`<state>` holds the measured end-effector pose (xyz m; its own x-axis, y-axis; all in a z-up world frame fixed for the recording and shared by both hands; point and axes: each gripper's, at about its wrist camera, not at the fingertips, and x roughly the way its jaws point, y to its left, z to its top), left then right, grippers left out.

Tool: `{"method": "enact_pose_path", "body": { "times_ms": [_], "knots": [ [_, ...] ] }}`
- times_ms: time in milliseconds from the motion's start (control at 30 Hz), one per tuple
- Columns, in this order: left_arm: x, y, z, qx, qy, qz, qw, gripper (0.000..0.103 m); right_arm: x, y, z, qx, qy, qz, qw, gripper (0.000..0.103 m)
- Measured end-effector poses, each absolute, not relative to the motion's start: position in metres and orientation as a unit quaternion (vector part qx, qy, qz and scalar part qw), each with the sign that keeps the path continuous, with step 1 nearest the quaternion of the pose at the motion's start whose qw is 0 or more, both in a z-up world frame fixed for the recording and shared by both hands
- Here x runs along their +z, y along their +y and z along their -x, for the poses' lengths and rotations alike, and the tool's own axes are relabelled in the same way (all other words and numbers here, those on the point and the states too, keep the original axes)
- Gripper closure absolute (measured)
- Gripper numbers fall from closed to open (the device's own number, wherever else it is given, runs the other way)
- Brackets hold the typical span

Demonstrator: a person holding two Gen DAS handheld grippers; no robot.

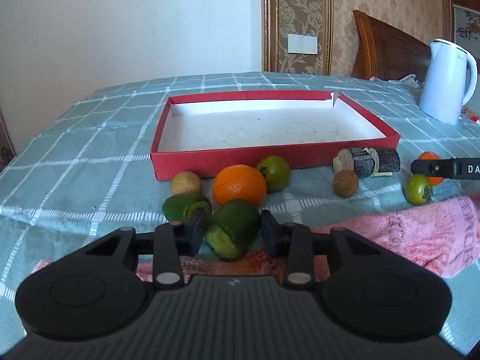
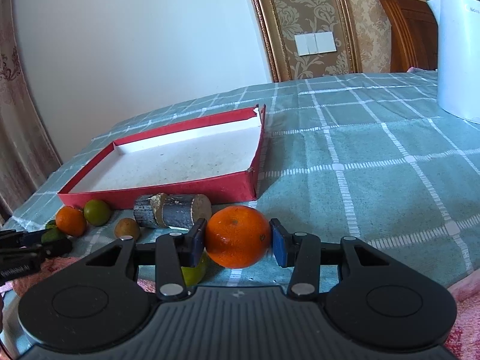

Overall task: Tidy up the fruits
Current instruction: 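Carry the orange into the red tray and open the right gripper while the left gripper grasps a cucumber piece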

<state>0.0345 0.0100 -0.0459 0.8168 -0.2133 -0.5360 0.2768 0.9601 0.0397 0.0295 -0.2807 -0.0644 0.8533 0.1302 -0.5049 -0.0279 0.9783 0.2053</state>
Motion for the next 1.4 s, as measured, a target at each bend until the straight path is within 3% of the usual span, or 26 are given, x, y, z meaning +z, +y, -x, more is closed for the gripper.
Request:
{"method": "enact_pose_path", "body": {
  "times_ms": [400,667,1000,1400],
  "knots": [
    [-0.046,0.033,-0.022,-0.132,0.238,0.019,0.962,0.068,-0.042,-0.273,-0.027,0.042,0.245,-0.079,0.965,0.059],
    [-0.049,0.04,-0.02,-0.148,0.225,0.035,0.963,0.068,-0.016,-0.247,-0.071,0.05,0.218,-0.023,0.974,0.059],
    [-0.053,0.041,-0.022,-0.161,0.223,0.039,0.961,0.068,-0.033,-0.224,-0.15,0.033,0.269,0.042,0.962,0.059],
    [-0.057,0.038,-0.022,-0.171,0.228,0.035,0.958,0.068,-0.059,-0.221,-0.178,0.023,0.325,0.051,0.944,0.059]
  ]
}}
